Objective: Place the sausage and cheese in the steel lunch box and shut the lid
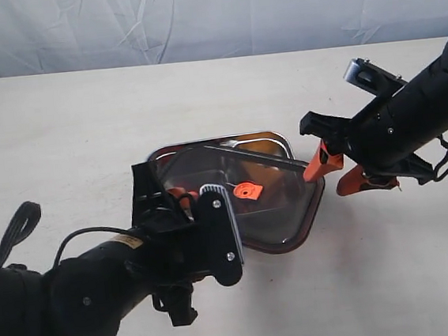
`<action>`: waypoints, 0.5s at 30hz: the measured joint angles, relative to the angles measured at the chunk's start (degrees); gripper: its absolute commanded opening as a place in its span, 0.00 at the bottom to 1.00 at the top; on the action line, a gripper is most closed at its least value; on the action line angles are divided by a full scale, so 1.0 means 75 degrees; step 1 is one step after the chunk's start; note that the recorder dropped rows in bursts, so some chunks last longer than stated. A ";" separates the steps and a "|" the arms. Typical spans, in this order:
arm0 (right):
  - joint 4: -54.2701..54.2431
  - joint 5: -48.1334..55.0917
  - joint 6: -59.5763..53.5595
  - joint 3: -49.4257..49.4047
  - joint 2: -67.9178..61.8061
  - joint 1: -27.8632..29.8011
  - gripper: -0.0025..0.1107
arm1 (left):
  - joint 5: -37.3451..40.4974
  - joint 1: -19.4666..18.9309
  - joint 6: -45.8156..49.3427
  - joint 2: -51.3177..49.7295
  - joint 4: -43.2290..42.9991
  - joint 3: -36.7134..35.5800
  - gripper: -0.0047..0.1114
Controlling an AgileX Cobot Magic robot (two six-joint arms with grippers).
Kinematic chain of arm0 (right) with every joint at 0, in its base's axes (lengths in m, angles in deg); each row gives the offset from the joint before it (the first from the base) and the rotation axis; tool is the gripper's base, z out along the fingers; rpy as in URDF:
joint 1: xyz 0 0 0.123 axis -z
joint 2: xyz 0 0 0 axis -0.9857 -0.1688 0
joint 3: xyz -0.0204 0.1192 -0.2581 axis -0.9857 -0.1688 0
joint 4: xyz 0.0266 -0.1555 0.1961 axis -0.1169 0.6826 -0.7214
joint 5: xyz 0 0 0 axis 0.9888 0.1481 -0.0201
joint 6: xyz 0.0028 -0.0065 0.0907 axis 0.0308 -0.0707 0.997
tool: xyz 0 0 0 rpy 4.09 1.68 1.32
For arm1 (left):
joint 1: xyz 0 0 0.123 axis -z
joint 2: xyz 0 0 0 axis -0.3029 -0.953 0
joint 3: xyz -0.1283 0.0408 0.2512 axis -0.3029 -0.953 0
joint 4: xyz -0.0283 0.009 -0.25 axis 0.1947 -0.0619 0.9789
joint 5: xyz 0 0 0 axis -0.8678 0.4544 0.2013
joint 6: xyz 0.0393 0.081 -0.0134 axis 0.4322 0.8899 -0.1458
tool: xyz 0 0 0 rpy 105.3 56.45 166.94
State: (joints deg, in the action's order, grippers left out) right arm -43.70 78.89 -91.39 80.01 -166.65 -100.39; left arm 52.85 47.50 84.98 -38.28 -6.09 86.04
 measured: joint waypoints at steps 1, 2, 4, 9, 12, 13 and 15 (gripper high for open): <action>-0.0022 -0.0035 0.0000 -0.0072 0.0000 0.0000 0.33 | 0.0000 0.0000 0.0097 0.0061 0.0146 0.0000 0.51; -0.0041 -0.0068 -0.0019 -0.0156 0.0000 0.0000 0.29 | 0.0000 0.0000 0.0234 0.0123 0.0321 0.0000 0.51; -0.0154 -0.0210 -0.0034 -0.0341 0.0036 0.0000 0.18 | -0.0014 0.0000 0.0593 0.0238 0.0748 0.0000 0.51; -0.0273 -0.0664 -0.0083 -0.0955 0.0365 0.0275 0.01 | -0.0014 0.0000 0.1347 0.0631 0.1718 0.0000 0.51; -0.0290 -0.0842 -0.0309 -0.1276 0.0693 0.0439 0.01 | -0.0014 0.0000 0.1459 0.0894 0.1866 0.0000 0.51; -0.0290 -0.0877 -0.0408 -0.1333 0.0786 0.0456 0.01 | -0.0014 0.0000 0.1477 0.0937 0.1885 0.0000 0.51; -0.0290 -0.0893 -0.0553 -0.1365 0.0930 0.0492 0.01 | -0.0014 0.0000 0.1491 0.0986 0.1897 0.0000 0.51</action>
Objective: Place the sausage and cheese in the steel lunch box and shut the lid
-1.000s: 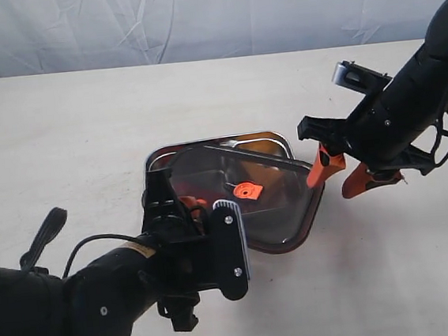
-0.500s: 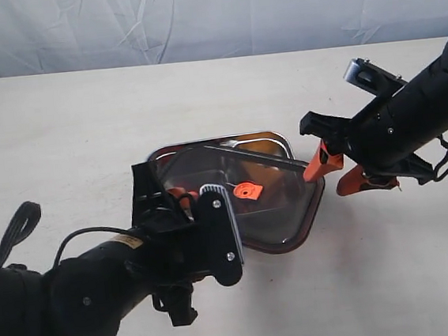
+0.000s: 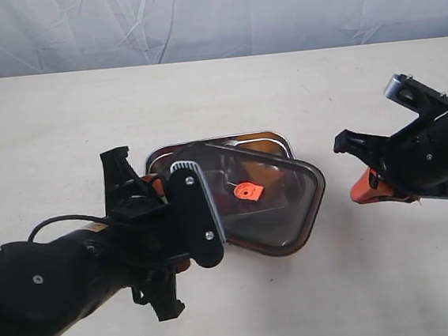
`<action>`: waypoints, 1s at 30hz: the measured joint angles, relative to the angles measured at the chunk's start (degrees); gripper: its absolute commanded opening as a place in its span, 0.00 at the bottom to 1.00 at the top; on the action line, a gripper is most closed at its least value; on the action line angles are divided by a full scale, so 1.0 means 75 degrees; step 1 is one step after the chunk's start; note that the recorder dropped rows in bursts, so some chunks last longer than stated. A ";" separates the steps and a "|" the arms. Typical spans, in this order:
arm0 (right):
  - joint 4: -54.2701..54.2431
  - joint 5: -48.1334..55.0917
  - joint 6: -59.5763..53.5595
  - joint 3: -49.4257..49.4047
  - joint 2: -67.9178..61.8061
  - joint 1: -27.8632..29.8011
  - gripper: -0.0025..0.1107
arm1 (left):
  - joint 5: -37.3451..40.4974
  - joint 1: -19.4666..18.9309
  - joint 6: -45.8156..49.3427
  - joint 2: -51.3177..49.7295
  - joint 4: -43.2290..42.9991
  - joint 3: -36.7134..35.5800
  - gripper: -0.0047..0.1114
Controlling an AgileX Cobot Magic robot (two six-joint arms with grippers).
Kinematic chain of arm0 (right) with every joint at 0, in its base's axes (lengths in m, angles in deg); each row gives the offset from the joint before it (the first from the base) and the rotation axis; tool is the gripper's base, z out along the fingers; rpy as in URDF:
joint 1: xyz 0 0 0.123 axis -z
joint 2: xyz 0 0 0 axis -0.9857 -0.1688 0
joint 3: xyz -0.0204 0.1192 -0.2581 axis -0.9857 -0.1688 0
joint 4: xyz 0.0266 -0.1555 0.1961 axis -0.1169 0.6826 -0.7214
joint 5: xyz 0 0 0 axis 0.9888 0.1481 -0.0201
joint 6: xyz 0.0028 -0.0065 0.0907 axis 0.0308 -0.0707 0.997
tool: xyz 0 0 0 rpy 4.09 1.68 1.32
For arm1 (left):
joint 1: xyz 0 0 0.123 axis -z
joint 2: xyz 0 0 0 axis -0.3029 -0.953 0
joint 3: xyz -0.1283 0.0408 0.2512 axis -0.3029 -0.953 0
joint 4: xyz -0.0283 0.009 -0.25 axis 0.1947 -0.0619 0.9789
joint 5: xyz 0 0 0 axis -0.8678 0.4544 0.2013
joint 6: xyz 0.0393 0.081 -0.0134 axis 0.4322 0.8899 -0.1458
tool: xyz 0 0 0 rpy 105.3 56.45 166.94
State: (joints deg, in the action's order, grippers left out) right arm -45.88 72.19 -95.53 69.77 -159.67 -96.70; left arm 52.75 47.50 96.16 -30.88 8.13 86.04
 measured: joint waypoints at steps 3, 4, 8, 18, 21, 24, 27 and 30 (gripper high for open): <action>-0.0041 -0.0019 -0.0096 0.0000 0.0190 0.0017 0.01 | 0.0000 0.0000 0.0034 0.0013 0.0167 0.0000 0.51; -0.0040 -0.0019 -0.0113 0.0000 0.0235 0.0017 0.01 | -0.0014 0.0000 0.0090 0.0013 0.0257 0.0000 0.50; -0.0114 -0.0126 -0.0146 -0.0211 0.0512 0.0017 0.01 | -0.0163 0.0000 0.0404 0.0013 0.0908 0.0000 0.50; -0.1373 0.0614 -0.1647 -0.1588 0.1006 0.0017 0.01 | -0.0844 0.0000 0.0404 0.0093 0.1385 0.0000 0.50; -0.2680 0.1213 -0.2967 -0.1741 0.1072 -0.0198 0.01 | -0.1202 0.0000 0.0404 0.0093 0.1385 0.0000 0.50; -0.3682 0.1340 -0.3642 -0.1777 0.1079 -0.0818 0.01 | -0.1716 0.0000 0.0404 0.0103 0.1385 0.0000 0.48; -0.4116 0.0757 -0.3775 -0.1789 0.1092 -0.1516 0.01 | -0.2197 0.0000 0.0404 0.0185 0.1392 0.0000 0.38; -0.4550 0.0356 -0.3775 -0.1789 0.1092 -0.2013 0.01 | -0.2580 0.0000 0.0404 0.0313 0.1411 0.0000 0.28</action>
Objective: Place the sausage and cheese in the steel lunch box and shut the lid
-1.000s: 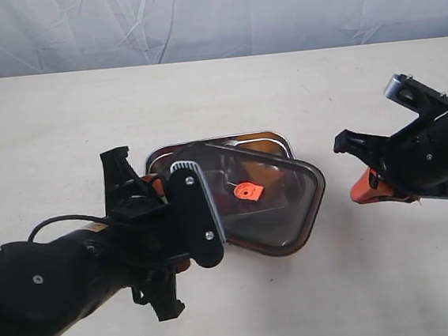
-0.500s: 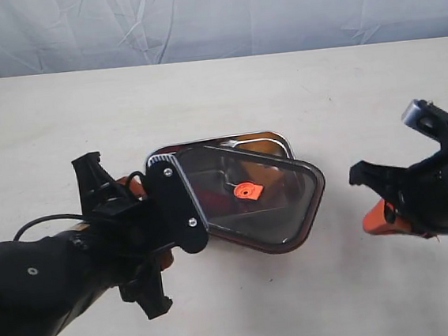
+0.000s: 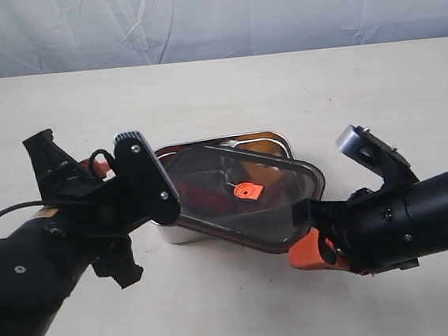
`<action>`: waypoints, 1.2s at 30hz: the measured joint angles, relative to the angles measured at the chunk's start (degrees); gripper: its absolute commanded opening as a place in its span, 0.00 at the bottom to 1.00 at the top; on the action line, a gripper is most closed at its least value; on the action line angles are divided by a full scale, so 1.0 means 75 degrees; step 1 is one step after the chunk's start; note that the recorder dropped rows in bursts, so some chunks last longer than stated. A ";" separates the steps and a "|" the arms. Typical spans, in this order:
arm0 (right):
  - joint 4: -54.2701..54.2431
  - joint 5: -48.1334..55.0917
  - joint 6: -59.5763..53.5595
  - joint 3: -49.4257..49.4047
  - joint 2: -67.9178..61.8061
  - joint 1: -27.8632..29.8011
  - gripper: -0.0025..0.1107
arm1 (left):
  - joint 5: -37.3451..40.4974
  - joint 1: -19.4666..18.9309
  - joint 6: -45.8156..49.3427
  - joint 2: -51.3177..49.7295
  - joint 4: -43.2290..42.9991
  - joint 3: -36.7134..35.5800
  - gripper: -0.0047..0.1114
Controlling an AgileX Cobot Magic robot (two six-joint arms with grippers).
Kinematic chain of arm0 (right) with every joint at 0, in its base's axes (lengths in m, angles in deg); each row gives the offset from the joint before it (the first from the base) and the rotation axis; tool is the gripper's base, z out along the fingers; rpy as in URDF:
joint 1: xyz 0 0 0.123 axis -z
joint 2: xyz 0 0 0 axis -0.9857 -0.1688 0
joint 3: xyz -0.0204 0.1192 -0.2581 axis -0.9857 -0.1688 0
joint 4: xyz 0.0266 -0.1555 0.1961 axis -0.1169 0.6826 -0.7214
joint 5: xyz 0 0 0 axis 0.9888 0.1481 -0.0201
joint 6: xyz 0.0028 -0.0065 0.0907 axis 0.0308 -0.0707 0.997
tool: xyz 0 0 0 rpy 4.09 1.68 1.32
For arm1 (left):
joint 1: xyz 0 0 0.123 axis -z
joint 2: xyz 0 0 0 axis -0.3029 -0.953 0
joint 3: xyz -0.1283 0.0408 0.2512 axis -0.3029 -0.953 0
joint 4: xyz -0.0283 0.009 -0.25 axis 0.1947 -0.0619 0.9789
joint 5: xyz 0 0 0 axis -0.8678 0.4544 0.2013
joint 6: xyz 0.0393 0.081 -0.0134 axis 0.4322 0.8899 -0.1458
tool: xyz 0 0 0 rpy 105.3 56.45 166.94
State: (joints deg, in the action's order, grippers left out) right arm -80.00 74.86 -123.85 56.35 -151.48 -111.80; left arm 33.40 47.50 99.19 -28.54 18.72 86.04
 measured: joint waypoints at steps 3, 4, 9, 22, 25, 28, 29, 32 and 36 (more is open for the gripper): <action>-0.0181 -0.0101 0.0000 0.0014 0.0000 -0.0345 0.01 | -0.0326 0.0000 0.0000 0.0126 0.0014 0.0000 0.21; -0.0213 -0.0116 0.0000 0.0014 0.0000 -0.0412 0.01 | -0.0441 0.0000 0.0000 0.0168 0.0014 0.0000 0.20; -0.0291 -0.0163 -0.0019 0.0014 0.0000 -0.0487 0.01 | -0.0815 0.0000 0.0000 0.0394 0.0051 0.0000 0.19; 0.0015 0.0154 -0.0034 0.0014 -0.0014 -0.0523 0.01 | -0.0848 0.0000 0.0000 0.0701 0.0057 0.0000 0.19; 0.0099 -0.0296 -0.0018 0.0045 -0.0262 -0.0523 0.01 | -0.0848 0.0000 0.0000 0.0701 0.0057 0.0000 0.19; 0.0099 -0.0450 -0.0018 0.0227 -0.0756 -0.0523 0.01 | -0.0848 0.0000 0.0000 0.0701 0.0057 0.0000 0.19; 0.0099 -0.0484 -0.0018 0.0282 -0.0853 -0.0523 0.01 | -0.0848 0.0000 0.0000 0.0701 0.0057 0.0000 0.19; 0.0131 -0.0501 -0.0001 0.0438 -0.0991 -0.0536 0.01 | -0.0848 0.0000 0.0000 0.0701 0.0069 0.0000 0.19; 0.0181 -0.0516 -0.0001 0.0513 -0.1039 -0.0536 0.01 | -0.0833 0.0000 0.0000 0.0701 0.0088 0.0000 0.19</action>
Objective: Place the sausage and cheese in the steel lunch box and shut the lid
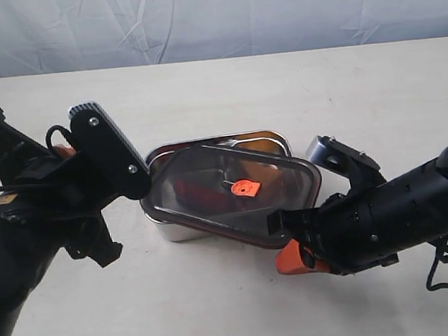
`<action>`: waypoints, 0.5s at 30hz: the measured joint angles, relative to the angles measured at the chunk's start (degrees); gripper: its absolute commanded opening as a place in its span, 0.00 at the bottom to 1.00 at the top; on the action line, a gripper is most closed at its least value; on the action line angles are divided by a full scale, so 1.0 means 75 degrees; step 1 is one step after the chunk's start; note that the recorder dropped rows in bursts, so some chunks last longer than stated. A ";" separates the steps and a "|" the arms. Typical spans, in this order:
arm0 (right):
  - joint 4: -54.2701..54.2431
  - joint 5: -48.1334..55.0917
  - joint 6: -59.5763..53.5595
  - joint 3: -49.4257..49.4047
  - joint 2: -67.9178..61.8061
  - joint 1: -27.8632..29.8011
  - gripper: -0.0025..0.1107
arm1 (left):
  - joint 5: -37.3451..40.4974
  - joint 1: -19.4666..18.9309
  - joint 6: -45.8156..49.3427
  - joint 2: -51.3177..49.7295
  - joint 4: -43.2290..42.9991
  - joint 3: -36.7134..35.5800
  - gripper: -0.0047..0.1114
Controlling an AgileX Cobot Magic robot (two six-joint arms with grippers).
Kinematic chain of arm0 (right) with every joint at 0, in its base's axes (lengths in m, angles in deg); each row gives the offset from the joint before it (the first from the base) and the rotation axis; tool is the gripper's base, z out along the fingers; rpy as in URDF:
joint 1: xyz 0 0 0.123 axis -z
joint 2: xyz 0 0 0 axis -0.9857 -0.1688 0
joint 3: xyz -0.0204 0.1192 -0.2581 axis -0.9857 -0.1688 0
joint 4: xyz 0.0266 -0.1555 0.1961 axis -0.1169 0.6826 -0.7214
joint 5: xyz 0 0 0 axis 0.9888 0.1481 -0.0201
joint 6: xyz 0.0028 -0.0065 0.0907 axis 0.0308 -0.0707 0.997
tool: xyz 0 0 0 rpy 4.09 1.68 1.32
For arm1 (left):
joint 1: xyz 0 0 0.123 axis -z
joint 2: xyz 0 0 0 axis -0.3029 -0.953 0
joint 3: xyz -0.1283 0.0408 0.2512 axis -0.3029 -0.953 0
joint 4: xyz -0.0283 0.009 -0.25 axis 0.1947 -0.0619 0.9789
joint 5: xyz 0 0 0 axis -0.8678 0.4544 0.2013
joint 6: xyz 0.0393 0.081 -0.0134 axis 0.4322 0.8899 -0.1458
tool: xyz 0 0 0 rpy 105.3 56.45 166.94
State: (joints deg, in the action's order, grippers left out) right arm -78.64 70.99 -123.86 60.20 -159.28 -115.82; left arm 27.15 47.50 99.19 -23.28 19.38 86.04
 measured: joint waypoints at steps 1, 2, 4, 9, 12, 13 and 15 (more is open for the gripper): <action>0.0000 -0.0050 0.0000 0.0013 0.0000 0.0000 0.01 | 0.0000 0.0000 0.0000 0.0000 0.0021 0.0000 0.19; 0.0000 -0.0104 0.0000 0.0013 0.0000 0.0000 0.01 | 0.0000 0.0000 0.0000 0.0000 0.0019 0.0000 0.19; 0.0000 -0.0205 0.0000 0.0013 -0.0005 0.0000 0.01 | 0.0000 0.0000 0.0000 0.0000 0.0038 0.0000 0.19; 0.0017 -0.0231 0.0000 0.0029 -0.0005 0.0000 0.01 | 0.0000 0.0000 0.0000 0.0000 0.0038 0.0000 0.19; 0.0173 0.0107 0.0000 0.0065 -0.0005 0.0000 0.01 | 0.0000 0.0000 0.0000 0.0000 0.0038 0.0000 0.19; 0.0294 0.0270 0.0000 0.0074 -0.0005 0.0000 0.01 | 0.0000 0.0000 0.0000 0.0000 0.0038 0.0000 0.19; 0.0638 0.0493 0.0079 0.0074 0.0014 0.0000 0.01 | 0.0000 0.0000 0.0000 0.0000 0.0038 0.0000 0.19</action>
State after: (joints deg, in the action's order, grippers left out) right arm -73.86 74.69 -123.26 60.76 -159.17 -115.82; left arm 27.15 47.50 99.19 -23.28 19.66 86.04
